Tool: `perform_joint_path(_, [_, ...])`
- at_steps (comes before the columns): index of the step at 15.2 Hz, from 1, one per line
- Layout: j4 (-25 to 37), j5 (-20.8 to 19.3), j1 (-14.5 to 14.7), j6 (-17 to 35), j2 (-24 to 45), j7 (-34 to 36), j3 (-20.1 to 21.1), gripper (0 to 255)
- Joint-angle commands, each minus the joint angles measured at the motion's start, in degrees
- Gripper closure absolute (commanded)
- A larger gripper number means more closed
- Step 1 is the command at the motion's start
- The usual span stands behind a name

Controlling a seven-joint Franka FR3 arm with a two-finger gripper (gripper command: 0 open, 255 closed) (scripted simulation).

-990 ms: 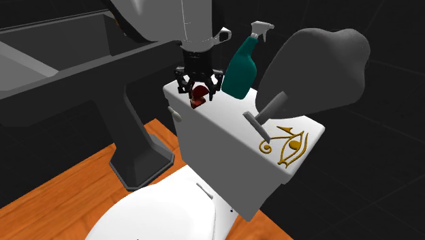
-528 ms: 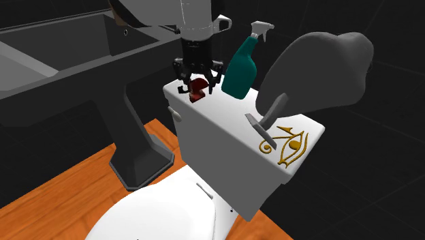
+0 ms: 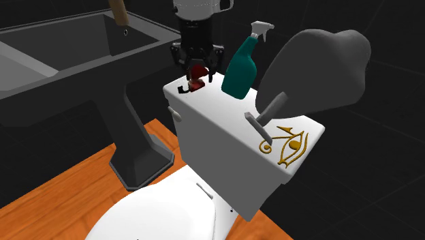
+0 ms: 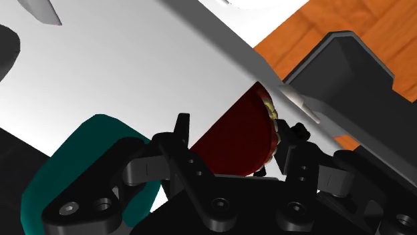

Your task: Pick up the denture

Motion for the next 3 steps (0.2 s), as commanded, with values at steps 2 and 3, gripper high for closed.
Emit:
perform_joint_path(2, [1.11, 0.07, 0.01, -1.54, -0.4, -0.04, 0.03, 255])
perform_joint_path(3, [1.12, 0.07, 0.01, -1.54, -0.39, -0.04, 0.03, 255])
